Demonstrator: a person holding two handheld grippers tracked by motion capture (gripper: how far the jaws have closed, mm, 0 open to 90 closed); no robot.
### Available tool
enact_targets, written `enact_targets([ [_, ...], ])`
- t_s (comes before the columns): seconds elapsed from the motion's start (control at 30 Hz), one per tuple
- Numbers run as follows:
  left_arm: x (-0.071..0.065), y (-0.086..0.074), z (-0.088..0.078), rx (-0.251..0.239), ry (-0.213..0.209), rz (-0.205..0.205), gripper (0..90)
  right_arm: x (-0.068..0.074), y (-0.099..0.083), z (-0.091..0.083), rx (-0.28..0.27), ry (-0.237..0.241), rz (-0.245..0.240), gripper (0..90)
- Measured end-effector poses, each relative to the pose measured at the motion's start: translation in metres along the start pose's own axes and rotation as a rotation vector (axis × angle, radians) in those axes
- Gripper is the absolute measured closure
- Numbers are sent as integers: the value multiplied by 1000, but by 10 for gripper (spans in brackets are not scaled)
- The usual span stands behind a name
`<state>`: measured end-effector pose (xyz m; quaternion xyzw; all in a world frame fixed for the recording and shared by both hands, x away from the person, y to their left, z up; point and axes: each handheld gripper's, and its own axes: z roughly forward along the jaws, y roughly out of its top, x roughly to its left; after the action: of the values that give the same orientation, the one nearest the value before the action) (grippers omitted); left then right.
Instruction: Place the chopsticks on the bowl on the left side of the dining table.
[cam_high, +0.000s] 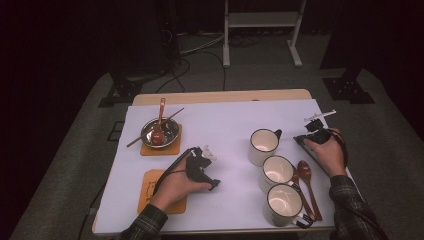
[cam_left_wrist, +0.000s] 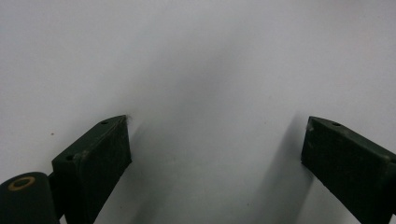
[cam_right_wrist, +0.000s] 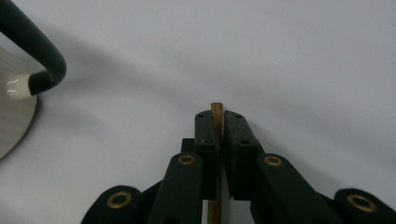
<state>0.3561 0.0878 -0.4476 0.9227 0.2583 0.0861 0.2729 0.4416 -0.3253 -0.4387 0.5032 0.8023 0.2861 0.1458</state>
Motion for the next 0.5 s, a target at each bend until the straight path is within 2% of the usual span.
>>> enact_targets([
  [0.43, 0, 0, 0, -1, 0, 1, 68, 9, 9, 9, -1, 8, -20, 836],
  [0.5, 0, 0, 0, -2, 0, 1, 68, 8, 9, 7, -20, 11, -21, 811],
])
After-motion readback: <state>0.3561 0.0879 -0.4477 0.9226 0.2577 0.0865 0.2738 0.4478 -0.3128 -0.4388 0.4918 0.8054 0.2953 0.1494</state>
